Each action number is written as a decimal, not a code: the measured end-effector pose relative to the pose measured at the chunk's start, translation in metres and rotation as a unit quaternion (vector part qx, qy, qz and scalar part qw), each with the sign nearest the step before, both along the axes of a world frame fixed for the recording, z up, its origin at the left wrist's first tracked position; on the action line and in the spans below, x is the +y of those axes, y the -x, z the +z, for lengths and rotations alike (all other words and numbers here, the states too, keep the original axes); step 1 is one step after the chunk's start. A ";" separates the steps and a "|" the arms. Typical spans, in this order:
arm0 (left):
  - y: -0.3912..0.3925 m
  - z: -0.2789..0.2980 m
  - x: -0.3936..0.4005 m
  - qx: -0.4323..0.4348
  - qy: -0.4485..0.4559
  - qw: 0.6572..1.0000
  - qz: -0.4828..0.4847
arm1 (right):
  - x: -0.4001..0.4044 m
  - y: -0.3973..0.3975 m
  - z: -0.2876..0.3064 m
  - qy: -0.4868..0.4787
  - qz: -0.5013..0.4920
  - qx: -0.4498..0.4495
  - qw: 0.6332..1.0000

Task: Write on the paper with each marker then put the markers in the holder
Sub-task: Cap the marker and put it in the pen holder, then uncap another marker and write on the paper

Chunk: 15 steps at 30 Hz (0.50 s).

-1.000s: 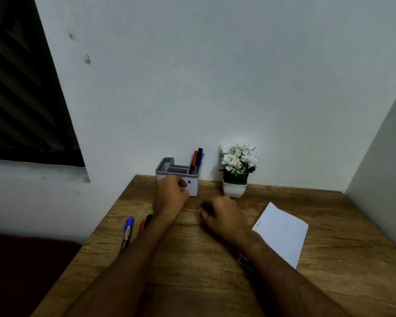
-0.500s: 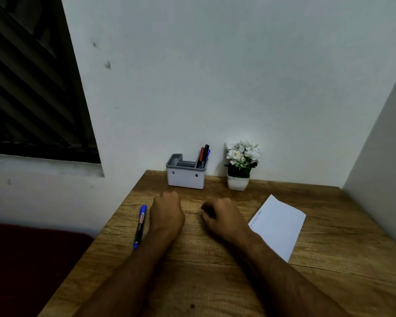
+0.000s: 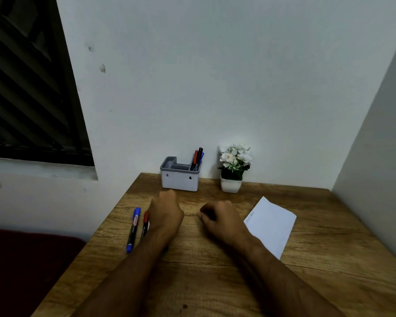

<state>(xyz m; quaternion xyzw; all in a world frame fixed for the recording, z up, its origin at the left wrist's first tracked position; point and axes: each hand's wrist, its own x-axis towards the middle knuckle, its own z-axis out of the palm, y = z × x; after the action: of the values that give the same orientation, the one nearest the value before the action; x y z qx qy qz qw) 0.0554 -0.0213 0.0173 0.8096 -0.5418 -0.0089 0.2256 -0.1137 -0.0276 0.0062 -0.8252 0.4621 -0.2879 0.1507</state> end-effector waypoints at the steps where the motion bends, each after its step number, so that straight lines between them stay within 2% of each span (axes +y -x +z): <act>1: 0.002 0.002 -0.002 0.036 0.011 0.999 -0.003 | 0.000 0.000 0.000 -0.004 -0.002 -0.013 1.000; 3: 0.006 0.006 -0.008 0.124 0.024 0.992 0.002 | -0.001 0.000 0.002 -0.010 -0.008 -0.036 0.999; 5: 0.008 0.010 -0.015 0.238 0.032 0.971 0.005 | 0.000 0.000 0.005 -0.017 -0.009 -0.051 0.999; 9: 0.019 0.018 -0.015 0.500 0.085 0.862 -0.002 | 0.002 -0.002 0.008 -0.028 -0.008 -0.087 0.996; 13: 0.033 0.021 -0.013 0.642 0.118 0.758 0.007 | -0.005 0.001 0.006 -0.030 -0.042 -0.092 0.994; 15: 0.037 0.020 -0.015 0.683 0.098 0.724 0.000 | -0.009 0.004 0.005 -0.029 -0.066 -0.096 0.993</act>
<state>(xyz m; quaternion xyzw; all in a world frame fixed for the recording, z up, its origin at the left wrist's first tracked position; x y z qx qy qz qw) 0.0179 -0.0362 0.0372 0.5582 -0.2394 -0.5063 0.6122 -0.1182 -0.0362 0.0112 -0.7566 0.5070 -0.3618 0.1991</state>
